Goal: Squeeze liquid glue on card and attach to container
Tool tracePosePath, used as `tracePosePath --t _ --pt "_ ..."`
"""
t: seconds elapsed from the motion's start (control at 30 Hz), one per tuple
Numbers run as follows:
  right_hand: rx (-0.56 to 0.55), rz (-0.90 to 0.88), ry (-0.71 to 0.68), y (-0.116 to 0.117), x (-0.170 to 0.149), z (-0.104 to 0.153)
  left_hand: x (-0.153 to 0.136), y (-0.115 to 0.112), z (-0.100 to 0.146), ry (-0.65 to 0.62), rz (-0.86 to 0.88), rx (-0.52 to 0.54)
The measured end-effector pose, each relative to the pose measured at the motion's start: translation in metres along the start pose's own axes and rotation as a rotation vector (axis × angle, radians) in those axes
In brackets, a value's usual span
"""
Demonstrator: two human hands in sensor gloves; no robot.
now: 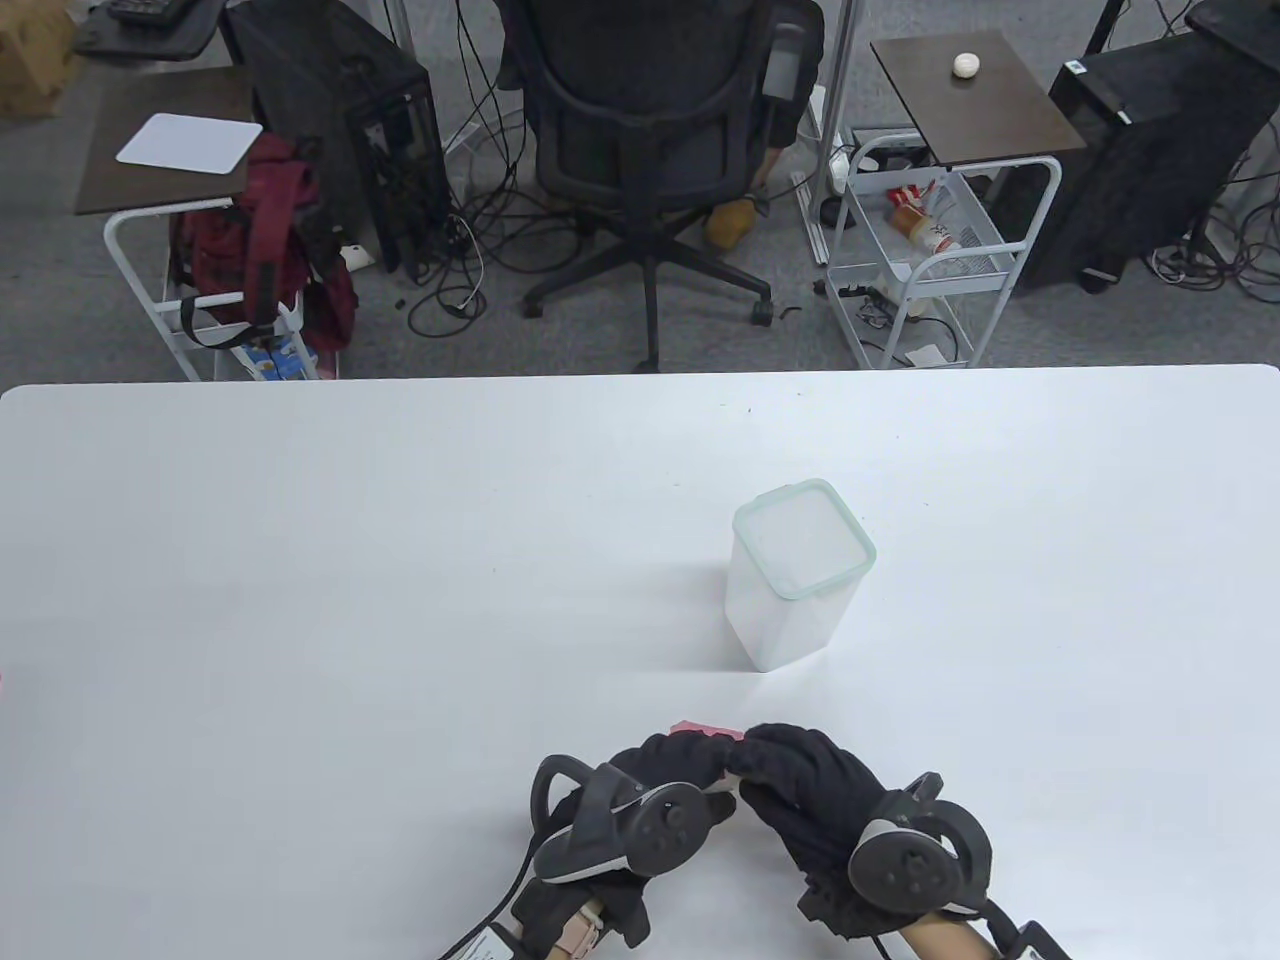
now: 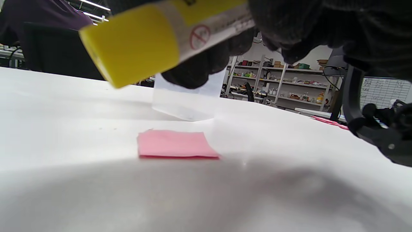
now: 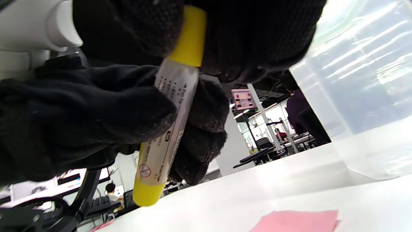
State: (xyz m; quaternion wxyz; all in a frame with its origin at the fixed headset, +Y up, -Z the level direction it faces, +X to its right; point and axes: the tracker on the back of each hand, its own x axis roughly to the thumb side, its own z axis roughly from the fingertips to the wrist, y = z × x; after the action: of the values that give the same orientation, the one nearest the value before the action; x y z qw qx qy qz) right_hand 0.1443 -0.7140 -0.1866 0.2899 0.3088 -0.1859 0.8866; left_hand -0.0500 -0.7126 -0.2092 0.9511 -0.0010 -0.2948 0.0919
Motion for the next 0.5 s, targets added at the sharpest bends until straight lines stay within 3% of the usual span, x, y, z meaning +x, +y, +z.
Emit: tracePosePath --t 0.13,0.27,0.5 --pt "0.019 0.039 -0.024 0.005 0.002 0.002 -0.006 0.001 0.002 0.015 -0.011 0.000" --pt "0.002 0.066 0.065 0.007 -0.002 0.000 -0.007 0.001 0.003 0.012 -0.002 0.002" --pt "0.022 -0.023 0.052 0.004 -0.008 -0.001 -0.006 -0.003 0.000 0.017 -0.032 -0.024"
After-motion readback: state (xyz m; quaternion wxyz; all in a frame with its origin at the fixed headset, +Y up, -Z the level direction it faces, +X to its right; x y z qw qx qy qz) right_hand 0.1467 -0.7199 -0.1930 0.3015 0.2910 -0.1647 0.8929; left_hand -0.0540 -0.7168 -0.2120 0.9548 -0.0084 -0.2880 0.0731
